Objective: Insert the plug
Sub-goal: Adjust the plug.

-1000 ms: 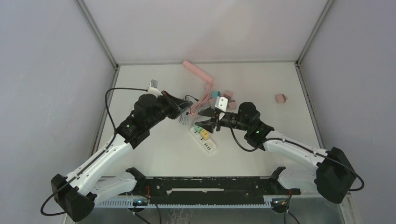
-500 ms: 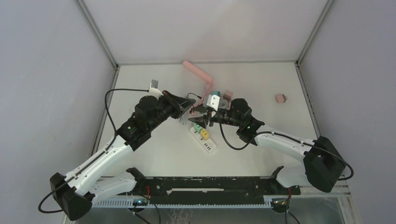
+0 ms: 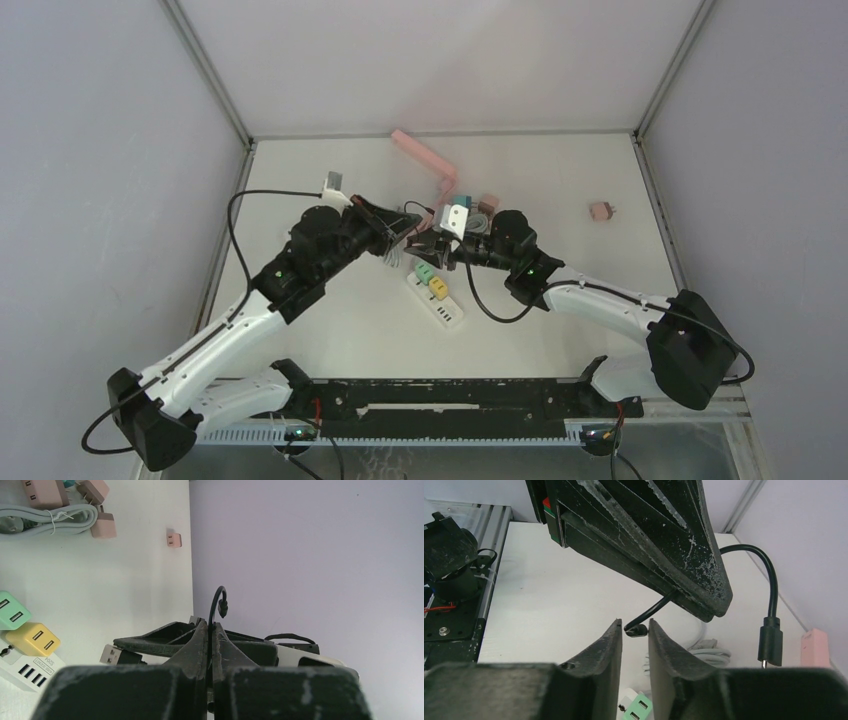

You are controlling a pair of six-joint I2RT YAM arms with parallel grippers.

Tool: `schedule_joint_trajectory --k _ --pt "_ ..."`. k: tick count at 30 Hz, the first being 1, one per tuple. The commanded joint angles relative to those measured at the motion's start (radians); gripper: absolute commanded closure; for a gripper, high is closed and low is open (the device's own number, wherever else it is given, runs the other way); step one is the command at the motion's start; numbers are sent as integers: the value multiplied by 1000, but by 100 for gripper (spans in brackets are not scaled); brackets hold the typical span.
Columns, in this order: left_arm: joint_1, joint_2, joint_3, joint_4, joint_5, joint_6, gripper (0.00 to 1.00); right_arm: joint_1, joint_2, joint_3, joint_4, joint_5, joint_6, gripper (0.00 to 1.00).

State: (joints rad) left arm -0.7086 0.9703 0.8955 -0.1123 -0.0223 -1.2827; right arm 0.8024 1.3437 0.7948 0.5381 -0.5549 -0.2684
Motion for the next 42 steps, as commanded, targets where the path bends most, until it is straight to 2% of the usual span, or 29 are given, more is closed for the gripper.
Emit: schedule_joint_trajectory --k 1,7,10,14,20,27,32,38,42 --pt "-6 1 -9 54 6 18 100 10 -20 43 6 -9 -9 72" --pt "-6 -8 -17 41 -29 58 100 8 -61 43 -53 14 52 89" --pt "-6 -11 -18 28 -50 103 95 6 -89 64 -135 72 118 95" --pt "-6 -15 -18 18 -70 178 79 6 -123 101 -267 162 229 100" --pt "-5 -40 -19 12 -84 296 53 5 -157 173 -485 287 401 100" --pt "-4 -105 -60 13 -90 488 37 0 -202 222 -670 412 581 100" --pt "-5 -174 -151 73 -43 599 33 -17 -244 234 -756 436 687 100" --pt "-18 -198 -314 301 74 633 32 -29 -269 233 -778 425 789 100" --pt "-71 -177 -348 408 69 715 33 -32 -268 233 -777 419 849 100"
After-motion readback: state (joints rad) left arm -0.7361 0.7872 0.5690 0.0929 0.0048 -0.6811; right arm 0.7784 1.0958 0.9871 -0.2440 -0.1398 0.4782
